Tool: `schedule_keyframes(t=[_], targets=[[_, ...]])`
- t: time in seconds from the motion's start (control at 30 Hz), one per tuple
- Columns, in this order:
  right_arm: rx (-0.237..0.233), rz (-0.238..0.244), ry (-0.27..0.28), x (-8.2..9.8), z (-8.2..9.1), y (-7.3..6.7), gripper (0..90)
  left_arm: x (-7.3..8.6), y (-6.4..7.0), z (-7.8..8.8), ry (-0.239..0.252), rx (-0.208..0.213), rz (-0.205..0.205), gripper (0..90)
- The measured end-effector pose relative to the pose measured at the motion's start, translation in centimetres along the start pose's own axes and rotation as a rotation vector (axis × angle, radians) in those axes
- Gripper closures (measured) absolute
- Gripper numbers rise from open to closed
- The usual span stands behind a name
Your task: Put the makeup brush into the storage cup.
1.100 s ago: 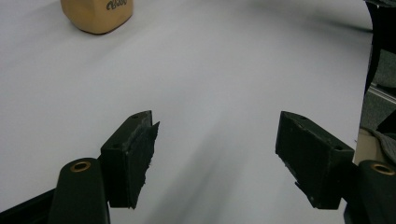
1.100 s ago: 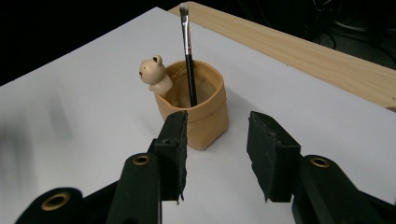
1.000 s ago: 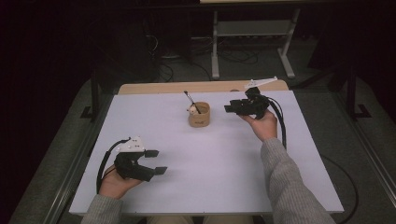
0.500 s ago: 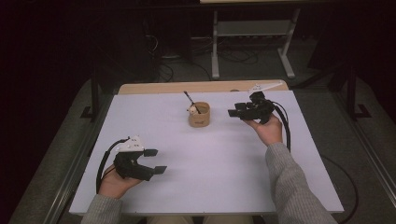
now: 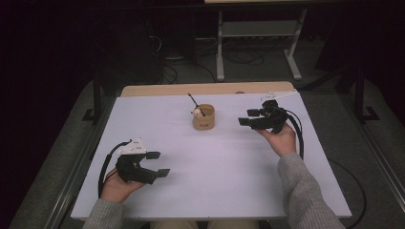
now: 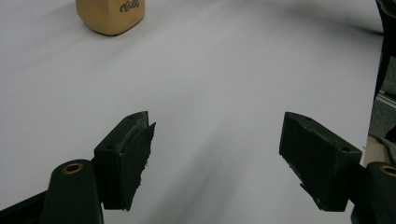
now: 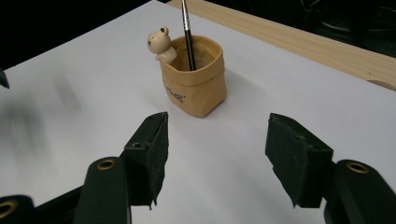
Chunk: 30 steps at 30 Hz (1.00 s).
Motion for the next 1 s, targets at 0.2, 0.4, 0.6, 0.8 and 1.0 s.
schedule_keyframes(t=[0.2,0.4,0.6,0.8,1.0], targets=[[-0.005,0.009,0.006,0.7,0.5,-0.4,36.4,0.1,-0.2,0.2,0.002,-0.004,0.001,24.0],[0.002,0.021,0.004,1.2,0.9,-0.9,34.4,0.1,-0.2,0.2,0.004,-0.009,0.008,22.7],[0.008,0.022,0.003,1.8,1.3,-1.2,33.9,0.1,-0.3,0.2,0.007,-0.013,0.011,22.2],[0.008,0.024,0.001,2.2,1.8,-1.4,33.4,0.1,-0.3,0.2,0.009,-0.020,0.012,21.9],[0.009,0.034,0.004,2.5,2.0,-1.9,33.4,0.1,-0.4,0.2,0.007,-0.027,0.011,21.7]])
Point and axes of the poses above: each handheld gripper's, and its own axes: z roughly backward along the jaws, x roughly out of its underside, y roughly to its right, the point moved 4 cm from there along -z, roughly forward along the jaws, and after that the axes turned 8 degrees about -y, right-handed, at the moved point
